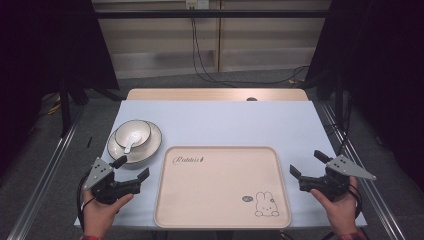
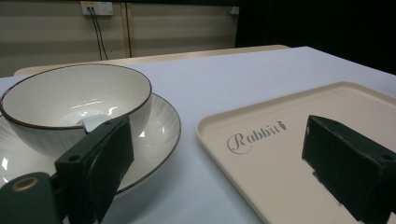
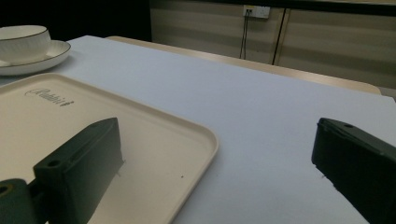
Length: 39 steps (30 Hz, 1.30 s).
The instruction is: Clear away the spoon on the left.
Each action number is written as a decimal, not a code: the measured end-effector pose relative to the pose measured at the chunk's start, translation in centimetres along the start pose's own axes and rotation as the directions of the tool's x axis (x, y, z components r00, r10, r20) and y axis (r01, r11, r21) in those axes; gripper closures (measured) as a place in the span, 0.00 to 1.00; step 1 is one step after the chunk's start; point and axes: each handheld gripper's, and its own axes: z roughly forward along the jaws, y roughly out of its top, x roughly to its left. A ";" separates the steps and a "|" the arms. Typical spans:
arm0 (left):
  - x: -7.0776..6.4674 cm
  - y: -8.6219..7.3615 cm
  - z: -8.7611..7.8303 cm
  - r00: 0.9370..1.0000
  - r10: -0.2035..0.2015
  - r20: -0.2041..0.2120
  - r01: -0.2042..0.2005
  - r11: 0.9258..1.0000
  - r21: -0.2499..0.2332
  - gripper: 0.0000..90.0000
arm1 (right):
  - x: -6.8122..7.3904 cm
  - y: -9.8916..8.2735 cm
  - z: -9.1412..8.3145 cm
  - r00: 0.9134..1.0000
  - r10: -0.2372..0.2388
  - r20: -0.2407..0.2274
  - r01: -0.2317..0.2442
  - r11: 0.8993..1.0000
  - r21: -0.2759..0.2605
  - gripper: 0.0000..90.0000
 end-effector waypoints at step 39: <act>1.9 -0.1 1.5 0.991 -0.009 -0.135 0.010 1.000 0.008 0.16 | -0.1 -0.8 0.6 1.000 0.016 0.020 -0.017 0.999 0.035 0.01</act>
